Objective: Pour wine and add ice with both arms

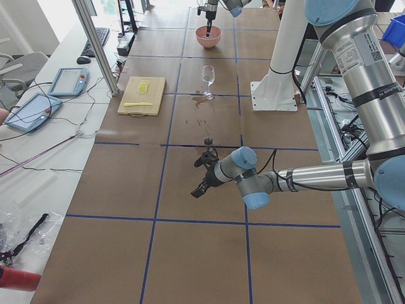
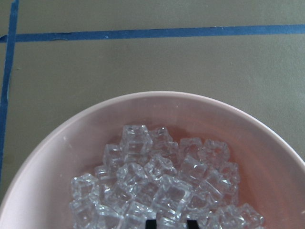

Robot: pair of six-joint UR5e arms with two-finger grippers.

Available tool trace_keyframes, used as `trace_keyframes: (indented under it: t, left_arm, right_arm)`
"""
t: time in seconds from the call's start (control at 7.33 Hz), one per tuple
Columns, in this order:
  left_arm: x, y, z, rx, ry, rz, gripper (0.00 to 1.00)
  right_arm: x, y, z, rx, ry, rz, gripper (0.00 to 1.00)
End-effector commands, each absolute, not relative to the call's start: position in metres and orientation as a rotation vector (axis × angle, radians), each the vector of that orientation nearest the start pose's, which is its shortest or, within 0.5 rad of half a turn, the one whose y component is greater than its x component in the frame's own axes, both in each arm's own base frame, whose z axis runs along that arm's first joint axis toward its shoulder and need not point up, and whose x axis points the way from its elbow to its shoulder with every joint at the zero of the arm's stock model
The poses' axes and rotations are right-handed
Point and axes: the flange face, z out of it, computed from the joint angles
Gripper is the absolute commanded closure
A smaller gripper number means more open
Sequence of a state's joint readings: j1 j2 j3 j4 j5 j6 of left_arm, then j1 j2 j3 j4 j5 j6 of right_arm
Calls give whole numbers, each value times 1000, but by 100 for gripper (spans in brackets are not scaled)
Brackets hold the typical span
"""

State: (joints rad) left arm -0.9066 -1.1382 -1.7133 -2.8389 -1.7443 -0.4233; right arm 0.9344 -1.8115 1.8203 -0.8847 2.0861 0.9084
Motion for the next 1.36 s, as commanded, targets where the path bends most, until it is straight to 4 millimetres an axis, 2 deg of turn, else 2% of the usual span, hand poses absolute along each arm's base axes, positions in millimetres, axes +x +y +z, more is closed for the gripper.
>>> trace_keyframes:
  t: [0.0,0.27,0.55,0.68,0.82,0.95,1.09,1.23]
  left_arm:
    - [117,-338,628,751,664,270,0]
    - [118,-339,628,750,669,260,0]
    - [118,-339,626,758,674,260,0]
    - [116,-337,627,769,681,260,0]
    - [116,-337,625,774,684,260,0]
    - [116,-337,625,775,685,260,0]
    - [117,-337,625,774,685,262,0]
    - [117,-337,626,774,684,260,0]
  right_arm:
    - [-181,-387,576,135,-828,77,100]
    - [-179,-388,570,144,-838,75,100]
    - [-152,-400,522,198,-915,103,100]
    - [-150,-414,494,217,-959,107,100]
    - [-161,-433,461,234,-978,119,100]
    - [-179,-455,420,224,-1026,172,100]
    - [-210,-466,374,205,-1101,208,100]
    - [-245,-467,335,164,-1164,250,100]
